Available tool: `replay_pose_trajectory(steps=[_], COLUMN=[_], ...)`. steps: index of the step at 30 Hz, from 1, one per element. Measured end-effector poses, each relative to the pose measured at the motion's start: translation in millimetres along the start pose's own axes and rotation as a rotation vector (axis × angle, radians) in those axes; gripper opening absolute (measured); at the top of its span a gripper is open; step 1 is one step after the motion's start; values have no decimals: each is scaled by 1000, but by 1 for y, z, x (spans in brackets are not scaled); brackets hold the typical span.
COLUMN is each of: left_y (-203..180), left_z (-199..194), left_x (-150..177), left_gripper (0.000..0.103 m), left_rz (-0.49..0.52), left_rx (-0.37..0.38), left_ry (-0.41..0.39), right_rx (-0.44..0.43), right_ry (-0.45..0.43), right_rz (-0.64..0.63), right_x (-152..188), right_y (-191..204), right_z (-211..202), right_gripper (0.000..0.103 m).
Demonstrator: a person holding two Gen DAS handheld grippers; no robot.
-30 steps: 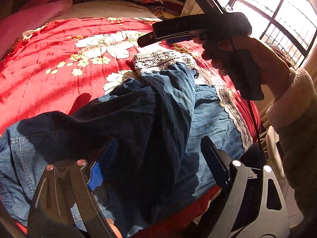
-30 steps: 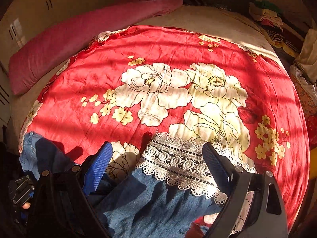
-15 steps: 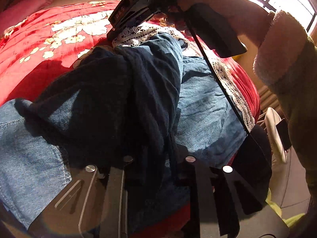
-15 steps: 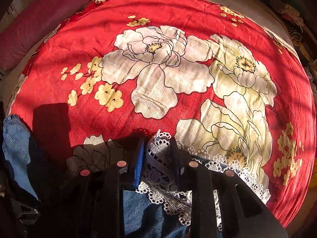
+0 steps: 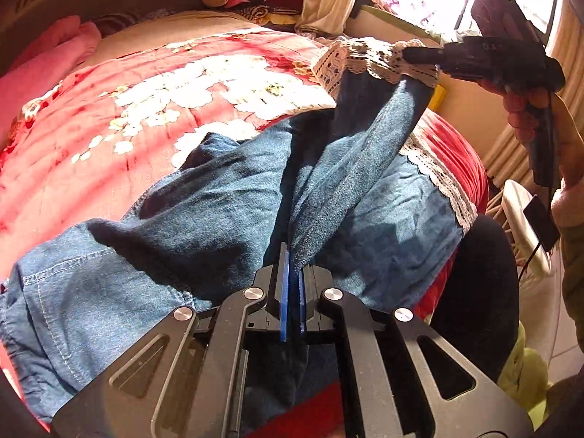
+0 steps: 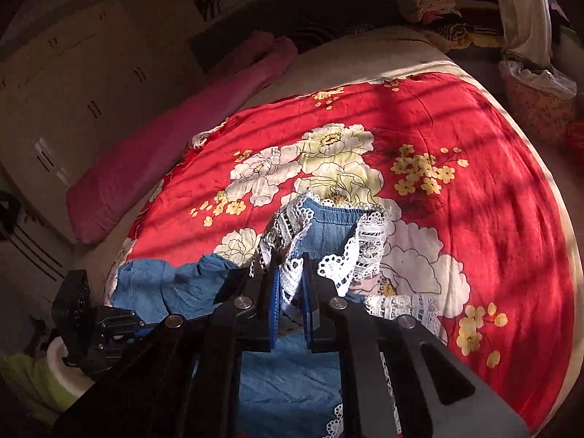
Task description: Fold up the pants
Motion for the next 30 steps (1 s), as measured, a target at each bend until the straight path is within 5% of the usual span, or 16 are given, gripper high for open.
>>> replay_pose_trajectory(steps=[6,10,14,16,18,25,30], left_y=[-15,-20,-22,-24,-25,-33,-36], left_z=[15,15,15,16,15,12,21], left_x=[13,19,23,24,25,34,40], left_gripper=[2,14,18,18,1,1,1], left_rz=[49,64,60,66,69,136,155], left_rx=[-6,-10,-4,-8,4,19,7], left_ry=[41,46,48,56,69,87,107], right_rx=[27,-1,4,-3,-11,41,-31], right_ry=[58,63,58,58,56,103,62], right_rz=[65,126,130,131,126,157,186], right_x=[81,111,122,125,125,137,145], right_y=[-21,-29,-30,-32,-31,-52,-50], right_z=[-9,-11,-11,-15,-22,-25,-32], right_gripper=[13,35,30,8,8,8,19])
Point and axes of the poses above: each gripper's, at about its wrist camera, not at the fingertips, and z roughly the way its jaws point, y to its left, x to its underside, the point moved 1 cm from there along z, roughly the way its jaws point
